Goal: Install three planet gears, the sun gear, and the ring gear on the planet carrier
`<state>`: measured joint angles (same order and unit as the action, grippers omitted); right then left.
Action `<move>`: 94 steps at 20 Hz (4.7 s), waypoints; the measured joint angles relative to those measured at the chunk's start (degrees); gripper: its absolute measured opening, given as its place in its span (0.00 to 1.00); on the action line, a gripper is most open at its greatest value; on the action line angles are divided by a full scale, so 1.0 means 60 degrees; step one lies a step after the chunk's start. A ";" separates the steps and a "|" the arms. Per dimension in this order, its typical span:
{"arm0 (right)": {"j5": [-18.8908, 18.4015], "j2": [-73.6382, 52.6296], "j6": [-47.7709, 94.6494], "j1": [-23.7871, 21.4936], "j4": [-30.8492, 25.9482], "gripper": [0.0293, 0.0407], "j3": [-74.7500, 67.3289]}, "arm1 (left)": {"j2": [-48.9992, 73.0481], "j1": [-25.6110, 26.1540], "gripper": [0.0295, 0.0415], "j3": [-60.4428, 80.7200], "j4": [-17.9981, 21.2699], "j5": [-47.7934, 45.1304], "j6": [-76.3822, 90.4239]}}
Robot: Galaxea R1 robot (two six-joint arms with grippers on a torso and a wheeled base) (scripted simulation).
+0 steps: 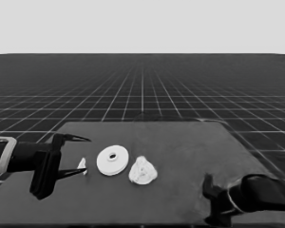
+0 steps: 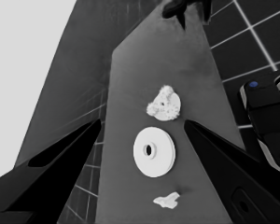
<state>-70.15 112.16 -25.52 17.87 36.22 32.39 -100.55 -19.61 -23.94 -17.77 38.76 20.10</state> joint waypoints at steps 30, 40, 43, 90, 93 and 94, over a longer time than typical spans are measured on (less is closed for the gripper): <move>0.0422 -0.1894 0.1237 0.0409 0.0626 0.81 -0.1706 | -0.9786 0.4175 0.44 -1.4170 0.0963 0.6852 -1.1848; 0.0422 -0.1894 0.1237 0.0409 0.0626 0.81 -0.1706 | -0.9294 0.2698 0.44 -1.2956 0.2062 0.7863 -1.2418; 0.0422 -0.1894 0.1237 0.0409 0.0626 0.81 -0.1706 | -0.9294 0.2534 0.44 -1.2950 0.2207 0.7955 -1.2416; 0.0422 -0.1894 0.1237 0.0409 0.0626 0.81 -0.1706 | -1.2625 0.4073 0.44 -1.2736 0.0705 0.7977 -1.4185; 0.0422 -0.1894 0.1237 0.0409 0.0626 0.81 -0.1706 | -1.2625 0.4073 0.44 -1.2736 0.0705 0.7977 -1.3935; 0.0422 -0.1894 0.1237 0.0409 0.0626 0.81 -0.1706 | -1.2625 0.4073 0.44 -1.2736 0.0705 0.7977 -1.3852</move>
<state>-67.61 100.80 -18.10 20.32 39.97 22.16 -176.30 4.83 -100.36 -13.54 86.62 -63.01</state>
